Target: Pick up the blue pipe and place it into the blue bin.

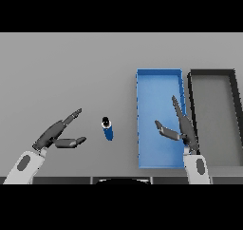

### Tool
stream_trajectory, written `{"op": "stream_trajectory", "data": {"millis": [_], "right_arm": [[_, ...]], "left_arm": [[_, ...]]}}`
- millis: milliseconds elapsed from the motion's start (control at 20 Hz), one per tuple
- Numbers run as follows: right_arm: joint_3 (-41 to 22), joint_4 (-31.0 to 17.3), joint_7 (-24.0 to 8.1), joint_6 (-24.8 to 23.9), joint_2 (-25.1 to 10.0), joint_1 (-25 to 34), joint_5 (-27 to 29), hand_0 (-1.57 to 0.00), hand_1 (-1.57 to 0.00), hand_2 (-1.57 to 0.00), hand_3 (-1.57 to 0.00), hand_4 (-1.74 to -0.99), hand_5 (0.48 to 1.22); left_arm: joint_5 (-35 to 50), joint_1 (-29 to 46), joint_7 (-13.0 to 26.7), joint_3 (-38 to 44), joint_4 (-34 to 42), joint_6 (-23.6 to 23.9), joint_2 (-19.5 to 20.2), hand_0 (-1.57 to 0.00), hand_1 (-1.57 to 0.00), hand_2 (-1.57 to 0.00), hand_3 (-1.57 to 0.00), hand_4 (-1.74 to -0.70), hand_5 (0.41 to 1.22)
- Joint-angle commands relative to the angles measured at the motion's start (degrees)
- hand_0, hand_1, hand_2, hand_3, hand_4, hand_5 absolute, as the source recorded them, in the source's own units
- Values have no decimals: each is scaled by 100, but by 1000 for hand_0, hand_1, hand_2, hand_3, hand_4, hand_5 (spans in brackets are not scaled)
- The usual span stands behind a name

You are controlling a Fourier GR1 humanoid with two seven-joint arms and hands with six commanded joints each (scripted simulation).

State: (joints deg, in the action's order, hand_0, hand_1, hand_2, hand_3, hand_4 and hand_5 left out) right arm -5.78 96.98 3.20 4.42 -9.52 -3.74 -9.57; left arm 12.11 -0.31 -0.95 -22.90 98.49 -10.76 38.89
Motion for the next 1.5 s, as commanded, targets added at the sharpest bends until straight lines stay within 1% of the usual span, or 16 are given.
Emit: {"op": "stream_trajectory", "data": {"millis": [0,50,150,250,400,450,600,750,850,1000,1150,1250,1300,1350,1400,1450], "right_arm": [[-11,42,-10,-24,15,19,-16,1,1,1,1,-1229,576],[-6,94,-41,-14,15,3,11,1,1,1,1,-1228,573],[-19,138,4,9,-31,-102,-18,1,1,1,1,-1219,572],[-18,108,-127,-28,-6,-1,-48,1,1,1,1,-1213,571],[-15,83,-60,27,-20,-100,-14,1,1,1,1,-1209,567],[-40,113,-83,22,33,-80,2,1,1,1,1,-1210,564],[-7,35,17,1,75,-132,34,1,1,1,1,-1207,555],[15,104,75,8,68,-180,75,1,1,1,1,-1207,551],[45,2,22,32,22,-93,72,1,1,1,1,-1200,549],[83,10,131,34,13,-138,116,1,1,1,1,-1200,547],[24,23,77,24,11,-189,19,1,1,1,1,-1192,549],[42,103,55,24,-36,-185,17,1,1,1,1,-1186,554],[24,145,88,1,-8,-242,2,1,1,1,1,-1188,556],[22,148,38,23,21,-198,54,1,1,1,1,-1196,560],[55,105,-41,1,6,-135,52,1,1,1,1,-1192,560],[37,160,51,18,-14,-205,38,1,1,1,1,-1191,561]], "left_arm": [[-36,-28,161,-89,89,-25,10,1,1,1,1,-1031,496],[-135,-63,280,-252,139,-31,-90,1,1,1,1,-1047,483],[-324,-15,233,-434,126,-114,-127,1,1,1,1,-1075,472],[-494,-148,263,-651,38,-128,-372,1,1,1,1,-1097,466],[-616,-284,173,-821,-54,-100,-674,1,1,1,1,-1141,479],[-716,-389,165,-903,-198,-54,-863,1,1,1,1,-1149,484],[-859,-584,22,-964,-548,72,-1236,1,1,1,1,-1140,488],[-871,-720,38,-979,-908,168,-1594,1,1,1,1,-1126,491],[-833,-768,103,-987,-1094,230,-1832,1,1,1,1,-1137,495],[-1153,-855,-194,-1054,-1551,412,-2046,1,1,1,1,-1104,497],[-1027,-939,-502,-1016,-1800,357,-2298,1,1,-51,-16,-1117,543],[-762,-945,-464,-955,-1840,245,-2459,1,-44,-166,-108,-1176,601],[-654,-1006,-463,-918,-1876,200,-2539,1,-118,-269,-202,-1217,635],[-571,-1017,-448,-905,-1908,144,-2585,-39,-248,-417,-345,-1268,675],[-490,-1011,-451,-886,-1921,122,-2648,-179,-411,-578,-590,-1301,784],[-442,-971,-488,-879,-1934,144,-2726,-418,-642,-777,-777,-1383,872]]}}
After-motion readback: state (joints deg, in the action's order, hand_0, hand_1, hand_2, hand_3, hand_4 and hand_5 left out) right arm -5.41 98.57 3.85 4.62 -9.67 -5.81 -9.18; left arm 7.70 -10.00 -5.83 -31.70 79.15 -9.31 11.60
